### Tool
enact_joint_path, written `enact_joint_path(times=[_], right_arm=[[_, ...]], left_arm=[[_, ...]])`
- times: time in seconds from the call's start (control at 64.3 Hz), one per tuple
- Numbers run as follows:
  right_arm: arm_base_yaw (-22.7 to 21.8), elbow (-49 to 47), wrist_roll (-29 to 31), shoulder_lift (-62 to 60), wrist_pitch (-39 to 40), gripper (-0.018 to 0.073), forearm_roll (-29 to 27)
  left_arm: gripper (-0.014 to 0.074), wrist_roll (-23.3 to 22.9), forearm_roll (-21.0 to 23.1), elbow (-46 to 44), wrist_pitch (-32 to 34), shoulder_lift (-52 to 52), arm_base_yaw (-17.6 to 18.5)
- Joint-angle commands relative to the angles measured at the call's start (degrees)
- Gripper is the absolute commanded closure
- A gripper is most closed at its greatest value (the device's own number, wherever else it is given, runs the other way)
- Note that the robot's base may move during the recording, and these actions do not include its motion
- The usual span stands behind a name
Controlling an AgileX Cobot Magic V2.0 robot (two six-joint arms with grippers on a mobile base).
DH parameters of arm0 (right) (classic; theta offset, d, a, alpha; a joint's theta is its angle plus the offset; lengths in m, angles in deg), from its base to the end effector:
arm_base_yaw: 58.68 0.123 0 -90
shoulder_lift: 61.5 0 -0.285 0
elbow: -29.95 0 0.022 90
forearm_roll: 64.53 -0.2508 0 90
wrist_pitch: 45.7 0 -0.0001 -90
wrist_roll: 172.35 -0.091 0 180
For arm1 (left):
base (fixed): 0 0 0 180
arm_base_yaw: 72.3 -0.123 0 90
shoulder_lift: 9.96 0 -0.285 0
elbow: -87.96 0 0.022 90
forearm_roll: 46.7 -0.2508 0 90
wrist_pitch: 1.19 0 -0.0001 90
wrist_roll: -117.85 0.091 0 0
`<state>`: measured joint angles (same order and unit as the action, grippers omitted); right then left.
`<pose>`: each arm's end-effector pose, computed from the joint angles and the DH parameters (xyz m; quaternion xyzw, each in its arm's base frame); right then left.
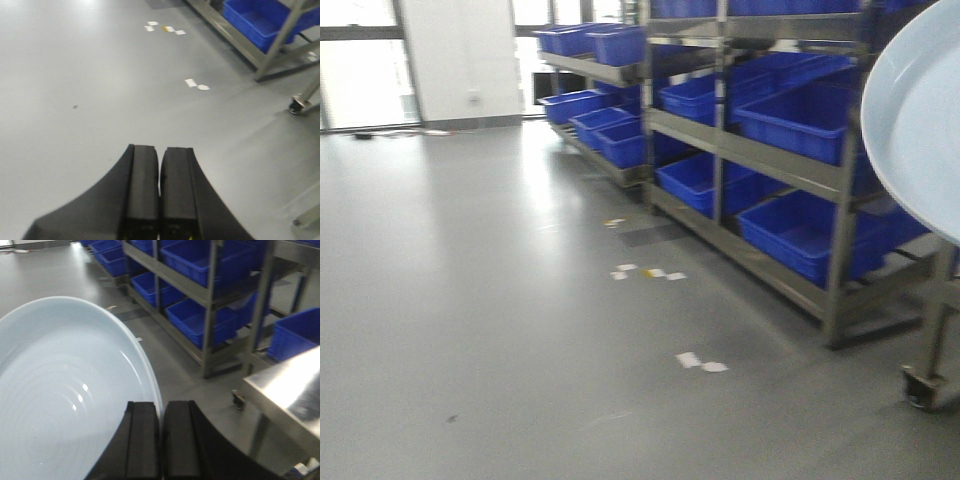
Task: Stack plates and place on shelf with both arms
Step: 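Turn the base away from the table while holding the plates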
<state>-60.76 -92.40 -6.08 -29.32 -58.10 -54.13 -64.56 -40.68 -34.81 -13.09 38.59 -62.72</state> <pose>0.0982 -0.0071 0.2785 0.0505 0.7756 -0.0069 0.6291 0.1370 -0.0251 0.2473 0.0151 0.8553 -0.0896 0.5101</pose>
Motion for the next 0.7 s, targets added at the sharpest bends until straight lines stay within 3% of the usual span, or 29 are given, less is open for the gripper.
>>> enact_joint_path(times=[0.0,0.684], right_arm=[[-0.4,-1.8,0.1,0.0,6.3,0.0503,0.3],[-0.4,-1.8,0.1,0.0,6.3,0.0503,0.3]], left_arm=[[0.0514,-0.4,0.5,-1.6,4.2,-0.3,0.4],[0.0514,-0.4,0.5,-1.6,4.1,-0.3,0.4]])
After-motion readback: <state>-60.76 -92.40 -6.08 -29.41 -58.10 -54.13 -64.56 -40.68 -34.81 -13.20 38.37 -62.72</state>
